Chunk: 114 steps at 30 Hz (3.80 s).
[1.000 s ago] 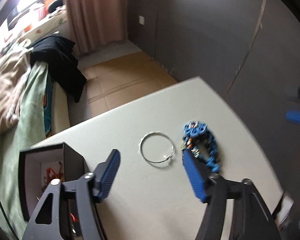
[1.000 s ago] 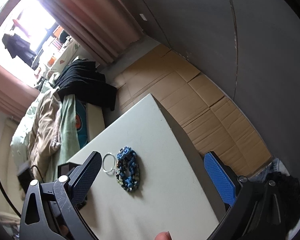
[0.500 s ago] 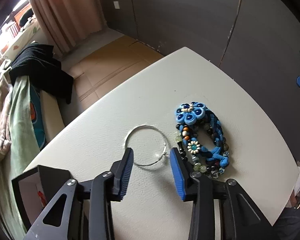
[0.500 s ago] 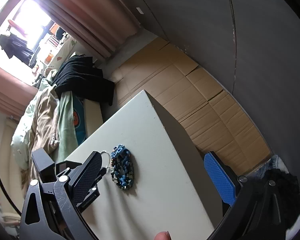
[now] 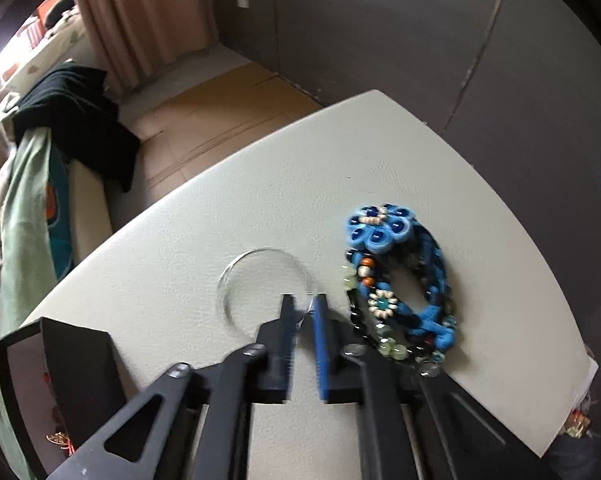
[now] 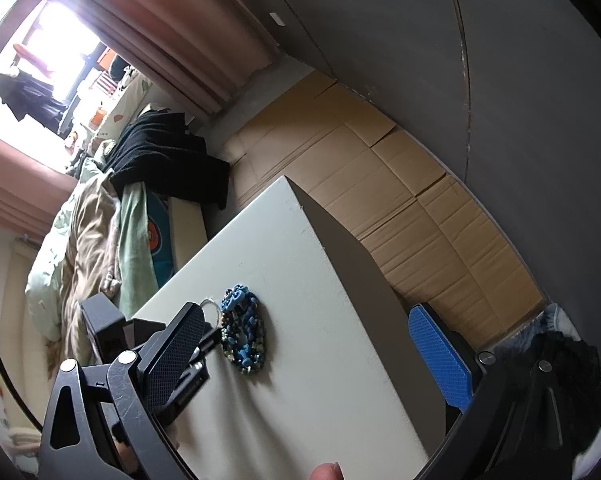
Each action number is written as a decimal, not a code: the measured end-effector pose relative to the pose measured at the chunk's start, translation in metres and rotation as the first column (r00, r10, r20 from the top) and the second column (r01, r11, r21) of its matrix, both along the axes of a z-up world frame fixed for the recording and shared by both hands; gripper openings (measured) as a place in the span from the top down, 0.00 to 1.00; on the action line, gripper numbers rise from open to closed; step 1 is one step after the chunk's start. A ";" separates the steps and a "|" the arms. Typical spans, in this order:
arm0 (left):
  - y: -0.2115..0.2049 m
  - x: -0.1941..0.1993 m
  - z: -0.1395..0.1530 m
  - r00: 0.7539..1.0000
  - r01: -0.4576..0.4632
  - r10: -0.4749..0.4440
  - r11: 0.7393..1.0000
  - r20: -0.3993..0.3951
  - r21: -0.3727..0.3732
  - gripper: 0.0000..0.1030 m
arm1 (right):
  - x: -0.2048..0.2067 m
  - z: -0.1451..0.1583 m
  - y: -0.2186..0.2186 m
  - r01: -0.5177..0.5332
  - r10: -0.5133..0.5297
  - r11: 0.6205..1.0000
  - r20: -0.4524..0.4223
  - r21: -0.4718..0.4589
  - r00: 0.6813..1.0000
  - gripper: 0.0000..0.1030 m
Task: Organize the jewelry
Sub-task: 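Carry the silver hoop into the box with the left tool while the right tool grasps the blue bracelet, then lower the blue flower-bead bracelet into the black box with the right tool and release, then move the left tool to the dark bead bracelets on the table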
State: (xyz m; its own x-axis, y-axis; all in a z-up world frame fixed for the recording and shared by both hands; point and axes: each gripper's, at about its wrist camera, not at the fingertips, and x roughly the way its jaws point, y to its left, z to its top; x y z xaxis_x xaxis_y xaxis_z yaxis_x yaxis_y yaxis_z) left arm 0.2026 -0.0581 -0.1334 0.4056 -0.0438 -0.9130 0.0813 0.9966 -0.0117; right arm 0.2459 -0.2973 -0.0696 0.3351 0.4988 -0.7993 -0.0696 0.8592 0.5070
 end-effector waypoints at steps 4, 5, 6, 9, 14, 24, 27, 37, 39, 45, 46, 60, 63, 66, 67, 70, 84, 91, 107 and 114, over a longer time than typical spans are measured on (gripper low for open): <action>0.008 -0.006 0.002 0.999 -0.053 0.053 0.998 0.009 -0.045 0.98 | -0.003 0.001 0.005 -0.024 0.024 1.000 0.008 -0.010 1.000 0.00; 0.010 -0.010 0.006 0.997 -0.065 0.067 0.996 0.025 -0.059 0.98 | -0.003 0.001 0.008 -0.034 0.034 0.999 0.011 -0.007 0.999 0.00; 0.013 -0.013 0.009 0.996 -0.077 0.080 0.994 0.033 -0.075 0.98 | -0.003 0.001 0.010 -0.043 0.043 0.999 0.012 -0.004 0.999 0.00; 0.026 -0.024 0.020 0.989 -0.125 0.135 0.983 0.063 -0.135 0.98 | -0.003 -0.001 0.016 -0.050 0.050 0.999 0.010 0.001 0.999 0.00; 0.048 -0.054 0.041 0.962 -0.195 0.231 0.955 0.146 -0.224 0.99 | -0.004 -0.008 0.040 -0.103 0.103 0.995 0.002 0.004 0.995 0.08; 0.085 -0.077 0.071 0.922 -0.244 0.322 0.914 0.215 -0.323 0.99 | 0.004 -0.038 0.091 -0.145 0.144 0.989 -0.038 -0.029 0.989 0.27; 0.101 -0.081 0.076 0.908 -0.269 0.359 0.896 0.218 -0.352 0.99 | 0.007 -0.042 0.104 -0.148 0.147 0.987 -0.020 -0.062 0.989 0.27; 0.159 -0.089 0.079 0.863 -0.364 0.468 0.836 0.189 -0.412 0.99 | 0.023 -0.063 0.155 -0.181 0.186 0.960 0.004 -0.214 0.983 0.27; 0.166 -0.090 0.077 0.858 -0.381 0.484 0.824 0.171 -0.419 0.99 | 0.023 -0.066 0.166 -0.191 0.200 0.946 0.009 -0.263 0.980 0.27; 0.175 -0.095 0.071 0.859 -0.405 0.493 0.820 0.138 -0.404 0.98 | 0.015 -0.067 0.190 -0.225 0.260 0.872 0.022 -0.434 0.965 0.41; 0.175 -0.095 0.070 0.860 -0.405 0.492 0.820 0.136 -0.404 0.98 | 0.015 -0.065 0.192 -0.221 0.261 0.859 0.024 -0.462 0.965 0.58; 0.196 -0.116 0.071 0.816 -0.475 0.571 0.748 0.085 -0.464 0.17 | -0.003 -0.029 0.166 -0.185 0.210 0.959 0.100 -0.212 0.973 0.82; 0.199 -0.121 0.076 0.813 -0.481 0.574 0.755 0.095 -0.446 0.17 | -0.010 -0.023 0.165 -0.189 0.208 0.968 0.114 -0.164 0.971 0.82; 0.206 -0.124 0.079 0.807 -0.491 0.583 0.751 0.096 -0.441 0.17 | -0.019 -0.016 0.166 -0.211 0.223 0.973 0.125 -0.098 0.967 0.83; 0.207 -0.126 0.080 0.805 -0.493 0.586 0.750 0.097 -0.442 0.17 | -0.022 -0.013 0.168 -0.224 0.232 0.972 0.132 -0.074 0.964 0.83; 0.213 -0.132 0.086 0.794 -0.491 0.598 0.738 0.112 -0.462 0.17 | -0.035 0.000 0.179 -0.258 0.257 0.966 0.179 -0.017 0.950 0.83; 0.246 -0.156 0.101 0.748 -0.514 0.649 0.697 0.135 -0.500 0.17 | -0.085 0.027 0.272 -0.419 0.345 0.879 0.303 0.228 0.888 0.80; 0.254 -0.159 0.100 0.731 -0.532 0.671 0.676 0.127 -0.509 0.17 | -0.082 0.011 0.286 -0.423 0.374 0.879 0.231 0.219 0.898 0.07; 0.194 -0.136 0.103 0.794 -0.457 0.580 0.767 0.183 -0.449 0.17 | -0.062 0.022 0.165 -0.196 0.192 0.981 0.186 0.005 0.964 0.07; 0.161 -0.127 0.103 0.817 -0.414 0.535 0.804 0.216 -0.426 0.17 | -0.058 0.017 0.130 -0.156 0.163 0.986 0.159 -0.057 0.974 0.07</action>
State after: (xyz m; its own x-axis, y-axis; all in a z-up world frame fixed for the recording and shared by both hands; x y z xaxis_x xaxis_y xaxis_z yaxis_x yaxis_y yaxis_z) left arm 0.0759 0.1030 -0.0299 0.7162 -0.0537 -0.6958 -0.3419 0.8422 -0.4169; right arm 0.1880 -0.1675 -0.0522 0.3817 0.5221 -0.7627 -0.2861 0.8514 0.4396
